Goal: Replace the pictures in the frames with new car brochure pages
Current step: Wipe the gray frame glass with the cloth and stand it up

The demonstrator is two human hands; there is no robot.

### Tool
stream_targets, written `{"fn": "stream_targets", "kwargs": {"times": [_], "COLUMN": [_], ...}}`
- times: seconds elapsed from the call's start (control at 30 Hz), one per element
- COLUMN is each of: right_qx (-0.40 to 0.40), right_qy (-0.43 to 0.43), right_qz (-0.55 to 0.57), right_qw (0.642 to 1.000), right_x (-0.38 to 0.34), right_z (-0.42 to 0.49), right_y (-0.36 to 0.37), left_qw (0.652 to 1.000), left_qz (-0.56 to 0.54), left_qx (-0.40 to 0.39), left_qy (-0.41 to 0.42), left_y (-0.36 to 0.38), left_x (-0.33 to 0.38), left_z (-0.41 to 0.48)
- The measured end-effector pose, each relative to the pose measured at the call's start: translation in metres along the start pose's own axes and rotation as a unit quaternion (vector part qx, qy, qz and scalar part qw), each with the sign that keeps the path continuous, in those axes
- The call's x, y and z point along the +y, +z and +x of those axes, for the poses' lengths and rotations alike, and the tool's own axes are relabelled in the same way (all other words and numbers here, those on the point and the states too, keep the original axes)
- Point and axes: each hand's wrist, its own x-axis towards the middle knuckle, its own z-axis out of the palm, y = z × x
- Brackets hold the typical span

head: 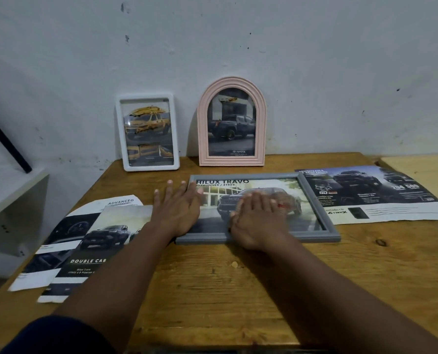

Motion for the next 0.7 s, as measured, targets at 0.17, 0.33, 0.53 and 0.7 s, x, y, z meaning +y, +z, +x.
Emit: {"fn": "stream_targets", "kwargs": {"times": [0.17,0.33,0.53,0.7], "right_qx": [0.005,-0.044,-0.036,0.03], "right_qy": [-0.204,-0.275,-0.204,-0.012], "right_qz": [0.044,0.119,0.098,-0.038], "right_qw": [0.978,0.953,0.973,0.999], "right_x": [-0.051,-0.022,0.061,0.067], "right_z": [0.006,-0.014,-0.035,-0.042], "right_y": [0.003,-0.022,-0.033,-0.008], "left_qw": [0.998,0.999,0.999,0.999], "left_qz": [-0.062,-0.04,0.046,0.035], "left_qx": [-0.015,-0.02,0.017,0.021], "left_qy": [-0.016,-0.01,0.008,-0.011], "left_y": [-0.009,-0.012,-0.004,-0.002], "left_x": [-0.002,-0.003,-0.002,0.002], "left_z": [0.005,0.005,0.004,0.0]}}
